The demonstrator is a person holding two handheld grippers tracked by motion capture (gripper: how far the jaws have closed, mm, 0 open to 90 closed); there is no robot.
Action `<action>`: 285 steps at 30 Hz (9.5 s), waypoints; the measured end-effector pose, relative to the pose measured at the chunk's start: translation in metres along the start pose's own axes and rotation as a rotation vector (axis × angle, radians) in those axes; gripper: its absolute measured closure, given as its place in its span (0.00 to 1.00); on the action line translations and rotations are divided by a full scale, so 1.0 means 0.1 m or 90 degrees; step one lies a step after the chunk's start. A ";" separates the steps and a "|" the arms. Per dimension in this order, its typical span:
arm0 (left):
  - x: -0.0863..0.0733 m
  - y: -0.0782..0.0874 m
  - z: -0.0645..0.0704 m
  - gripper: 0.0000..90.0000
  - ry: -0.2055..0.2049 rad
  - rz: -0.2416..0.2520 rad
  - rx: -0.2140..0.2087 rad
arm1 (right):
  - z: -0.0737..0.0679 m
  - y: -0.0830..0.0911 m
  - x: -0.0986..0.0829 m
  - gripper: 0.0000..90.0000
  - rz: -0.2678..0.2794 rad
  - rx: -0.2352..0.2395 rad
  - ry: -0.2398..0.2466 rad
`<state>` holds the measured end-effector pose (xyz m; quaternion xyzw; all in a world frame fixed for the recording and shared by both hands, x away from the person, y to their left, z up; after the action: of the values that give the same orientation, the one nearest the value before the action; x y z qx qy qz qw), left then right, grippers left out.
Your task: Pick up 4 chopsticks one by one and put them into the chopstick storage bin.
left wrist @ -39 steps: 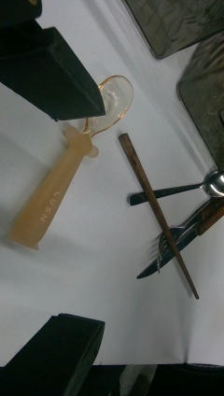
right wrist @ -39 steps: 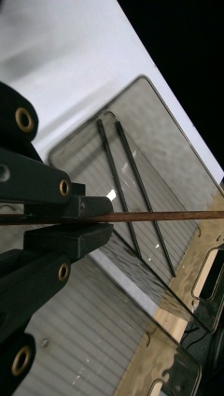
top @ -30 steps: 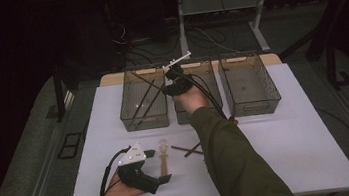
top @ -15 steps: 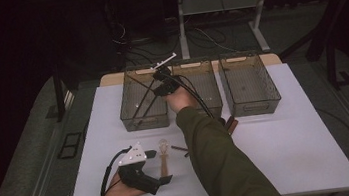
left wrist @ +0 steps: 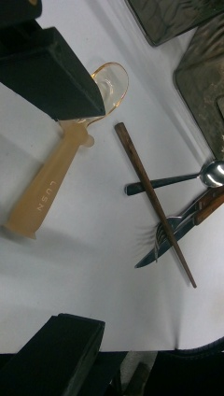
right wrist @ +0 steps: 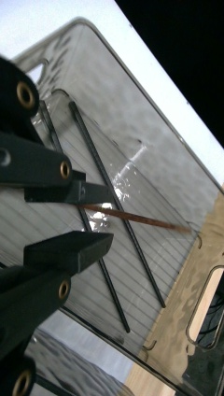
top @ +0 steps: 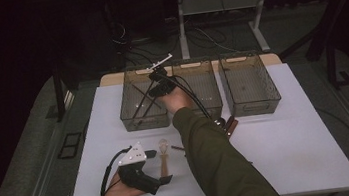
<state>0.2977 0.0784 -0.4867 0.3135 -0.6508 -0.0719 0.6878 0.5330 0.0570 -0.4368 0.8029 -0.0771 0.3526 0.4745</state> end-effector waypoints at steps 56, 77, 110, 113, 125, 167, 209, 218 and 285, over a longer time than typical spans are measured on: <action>-0.04 0.06 -0.11 0.00 0.014 0.003 0.037 | 0.60 1.57 -1.26 0.29 0.061 0.162 0.110; -0.03 0.06 -0.09 0.00 0.012 0.003 0.036 | 0.87 1.82 -1.98 0.26 0.025 0.143 0.137; -0.04 0.04 -0.07 0.00 0.009 -0.003 0.026 | 0.95 1.67 -2.63 0.79 -0.102 0.130 0.190; -0.04 0.04 -0.07 0.00 0.008 -0.003 0.026 | 0.94 1.65 -2.64 0.81 -0.104 0.129 0.192; -0.03 0.04 -0.07 0.00 0.009 -0.002 0.025 | 0.95 1.64 -2.67 0.93 -0.115 0.129 0.214; -0.04 0.02 -0.08 0.00 -0.010 -0.004 0.021 | 0.89 1.92 -2.36 0.94 -0.012 0.169 0.180; -0.04 0.00 -0.10 0.00 -0.003 0.003 0.024 | 0.76 1.92 -1.54 0.94 0.098 0.129 0.107; -0.04 -0.01 -0.09 0.00 -0.009 -0.004 0.018 | 0.63 1.67 -1.26 0.94 0.108 0.116 0.089; 0.03 0.02 -0.05 0.00 -0.016 0.013 0.009 | -0.02 0.17 -0.06 0.65 0.070 0.012 0.032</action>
<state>0.3016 0.0805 -0.4830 0.3109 -0.6630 -0.0640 0.6780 0.5196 0.0483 -0.4282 0.7929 -0.1059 0.3987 0.4485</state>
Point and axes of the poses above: each handheld gripper's, and its own axes: y roughly backward along the jaws, x roughly out of its top, z roughly to its right, the point moved 10 cm from there along -y, roughly forward along the jaws, and after that the axes turned 13 degrees about -y, right-handed, at the moved point
